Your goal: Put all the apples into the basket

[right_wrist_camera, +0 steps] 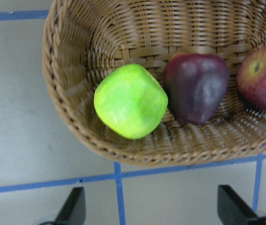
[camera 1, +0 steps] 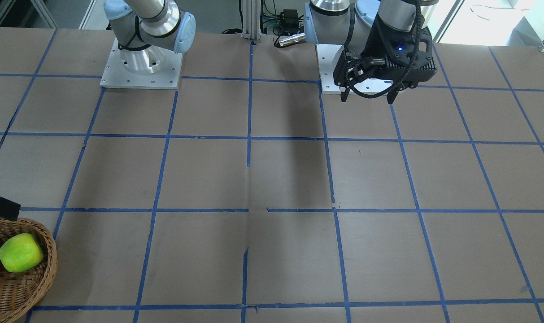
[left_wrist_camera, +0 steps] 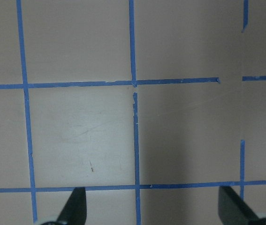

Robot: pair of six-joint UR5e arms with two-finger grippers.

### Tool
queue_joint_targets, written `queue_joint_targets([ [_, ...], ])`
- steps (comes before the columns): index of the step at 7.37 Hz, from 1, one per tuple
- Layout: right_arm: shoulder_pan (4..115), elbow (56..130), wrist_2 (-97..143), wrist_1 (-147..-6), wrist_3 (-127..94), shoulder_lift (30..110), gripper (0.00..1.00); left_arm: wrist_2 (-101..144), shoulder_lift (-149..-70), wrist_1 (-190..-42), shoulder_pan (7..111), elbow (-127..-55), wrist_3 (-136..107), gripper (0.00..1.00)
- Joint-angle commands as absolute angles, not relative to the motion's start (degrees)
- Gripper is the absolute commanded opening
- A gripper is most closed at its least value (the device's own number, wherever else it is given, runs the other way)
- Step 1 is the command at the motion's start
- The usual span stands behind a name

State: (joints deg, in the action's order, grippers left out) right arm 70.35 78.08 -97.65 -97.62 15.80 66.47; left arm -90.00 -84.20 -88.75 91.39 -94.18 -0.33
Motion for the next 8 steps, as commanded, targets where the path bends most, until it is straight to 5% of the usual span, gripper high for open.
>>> queue_joint_targets([
  [1,71.4,78.0,-90.8,-86.4,14.1,74.3,1.00,-90.0,-84.1,-88.8,91.3,-94.1,-0.3,1.00],
  [5,83.6,80.1,-90.3,-77.6,2.2,85.6,1.00,-90.1,-83.8,-88.8,91.4,-94.6,-0.3,1.00],
  [8,91.7,83.0,-90.0,-78.4,-1.9,85.9,1.00,-90.0,-83.8,-88.8,91.5,-94.7,-0.4,1.00],
])
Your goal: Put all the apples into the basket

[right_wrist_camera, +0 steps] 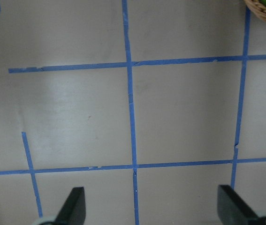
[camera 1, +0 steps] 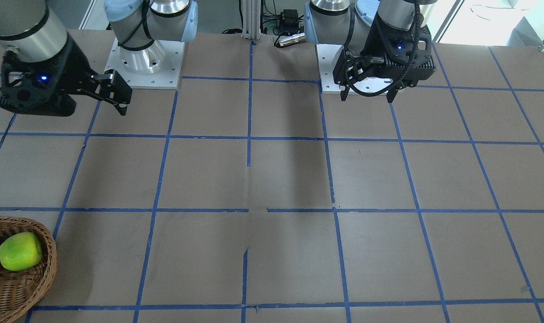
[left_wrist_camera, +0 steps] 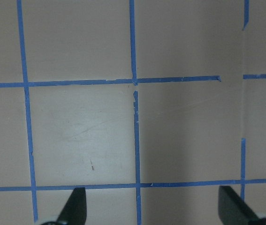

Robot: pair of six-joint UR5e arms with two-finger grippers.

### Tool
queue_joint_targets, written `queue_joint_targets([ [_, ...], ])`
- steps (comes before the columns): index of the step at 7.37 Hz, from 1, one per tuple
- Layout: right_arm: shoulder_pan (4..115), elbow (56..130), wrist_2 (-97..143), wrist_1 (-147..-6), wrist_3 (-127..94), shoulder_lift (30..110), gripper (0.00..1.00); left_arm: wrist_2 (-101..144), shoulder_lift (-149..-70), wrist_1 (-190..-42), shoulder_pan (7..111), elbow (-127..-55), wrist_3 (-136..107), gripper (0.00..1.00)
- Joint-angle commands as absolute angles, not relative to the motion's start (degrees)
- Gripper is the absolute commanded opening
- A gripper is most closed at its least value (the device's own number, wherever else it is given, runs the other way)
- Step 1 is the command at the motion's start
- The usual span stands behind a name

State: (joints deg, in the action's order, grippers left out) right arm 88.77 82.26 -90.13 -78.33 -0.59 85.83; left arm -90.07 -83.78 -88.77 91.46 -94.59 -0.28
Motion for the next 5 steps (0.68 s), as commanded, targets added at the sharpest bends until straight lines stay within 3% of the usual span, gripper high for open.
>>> queue_joint_targets([
  [1,91.5,83.1,-90.1,-78.2,-1.5,85.9,1.00,-90.1,-83.7,-88.8,91.5,-94.6,-0.3,1.00],
  [5,86.7,83.1,-90.3,-77.4,-1.1,87.1,1.00,-90.1,-83.7,-88.8,91.5,-94.6,-0.4,1.00],
])
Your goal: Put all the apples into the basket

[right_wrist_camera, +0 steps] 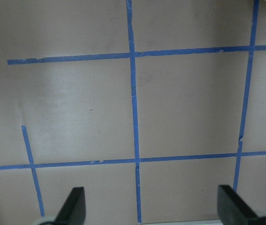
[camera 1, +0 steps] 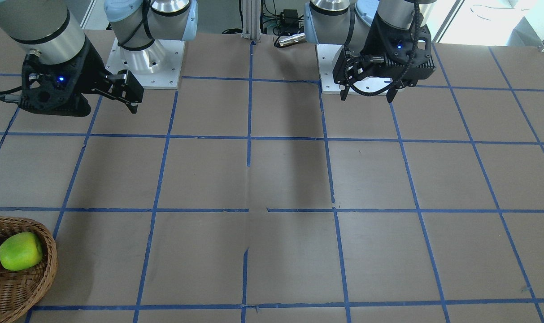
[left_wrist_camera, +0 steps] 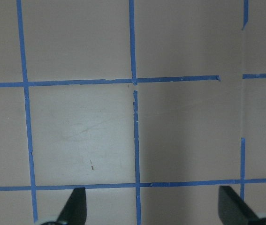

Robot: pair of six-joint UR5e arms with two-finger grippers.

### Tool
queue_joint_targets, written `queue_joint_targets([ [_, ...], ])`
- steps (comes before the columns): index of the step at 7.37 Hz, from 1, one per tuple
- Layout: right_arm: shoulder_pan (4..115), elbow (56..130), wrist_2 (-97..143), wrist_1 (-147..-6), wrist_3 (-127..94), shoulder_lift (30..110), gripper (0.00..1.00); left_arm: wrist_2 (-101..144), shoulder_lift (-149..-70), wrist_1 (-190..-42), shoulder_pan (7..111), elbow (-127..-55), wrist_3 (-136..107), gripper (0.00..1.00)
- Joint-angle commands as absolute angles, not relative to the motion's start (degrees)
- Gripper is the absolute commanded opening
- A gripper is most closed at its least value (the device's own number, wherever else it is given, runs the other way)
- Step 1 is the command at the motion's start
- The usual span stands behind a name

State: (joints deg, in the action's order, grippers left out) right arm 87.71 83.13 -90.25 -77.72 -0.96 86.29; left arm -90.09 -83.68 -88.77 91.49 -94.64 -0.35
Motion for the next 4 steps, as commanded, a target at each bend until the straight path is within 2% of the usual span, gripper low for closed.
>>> queue_joint_targets([
  [1,87.1,83.1,-90.1,-77.4,-1.5,87.6,1.00,-90.1,-83.7,-88.8,91.4,-94.6,-0.4,1.00],
  [4,87.4,83.8,-86.8,-77.3,-1.1,87.6,1.00,-90.3,-83.7,-88.8,91.5,-94.7,-0.3,1.00],
])
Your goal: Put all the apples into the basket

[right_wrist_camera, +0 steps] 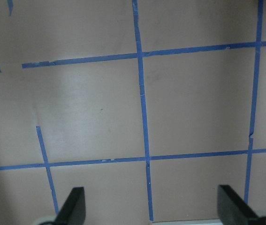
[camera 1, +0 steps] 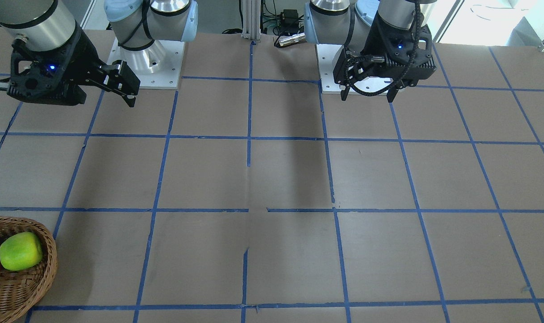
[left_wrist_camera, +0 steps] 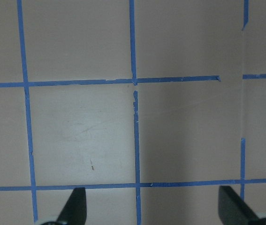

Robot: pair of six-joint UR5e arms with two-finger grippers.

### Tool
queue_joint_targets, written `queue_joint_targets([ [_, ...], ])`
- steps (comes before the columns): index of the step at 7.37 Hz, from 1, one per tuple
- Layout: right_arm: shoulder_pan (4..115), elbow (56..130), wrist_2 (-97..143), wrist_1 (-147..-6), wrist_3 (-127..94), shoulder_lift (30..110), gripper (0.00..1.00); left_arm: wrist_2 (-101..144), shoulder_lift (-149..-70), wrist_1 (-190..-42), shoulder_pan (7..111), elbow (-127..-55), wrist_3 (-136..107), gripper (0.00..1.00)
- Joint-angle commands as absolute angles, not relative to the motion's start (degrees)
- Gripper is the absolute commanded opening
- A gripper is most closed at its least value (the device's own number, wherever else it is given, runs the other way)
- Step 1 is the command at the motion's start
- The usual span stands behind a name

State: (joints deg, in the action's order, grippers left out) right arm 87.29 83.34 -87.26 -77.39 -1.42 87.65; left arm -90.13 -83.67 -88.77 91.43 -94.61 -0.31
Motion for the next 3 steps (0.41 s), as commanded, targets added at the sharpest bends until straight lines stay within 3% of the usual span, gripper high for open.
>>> queue_joint_targets([
  [1,87.4,84.8,-87.1,-77.5,-1.1,87.7,1.00,-90.4,-83.7,-88.8,91.4,-94.6,-0.3,1.00],
  [3,87.3,85.0,-87.1,-78.2,-1.3,87.8,1.00,-90.4,-83.7,-88.8,91.5,-94.6,-0.3,1.00],
])
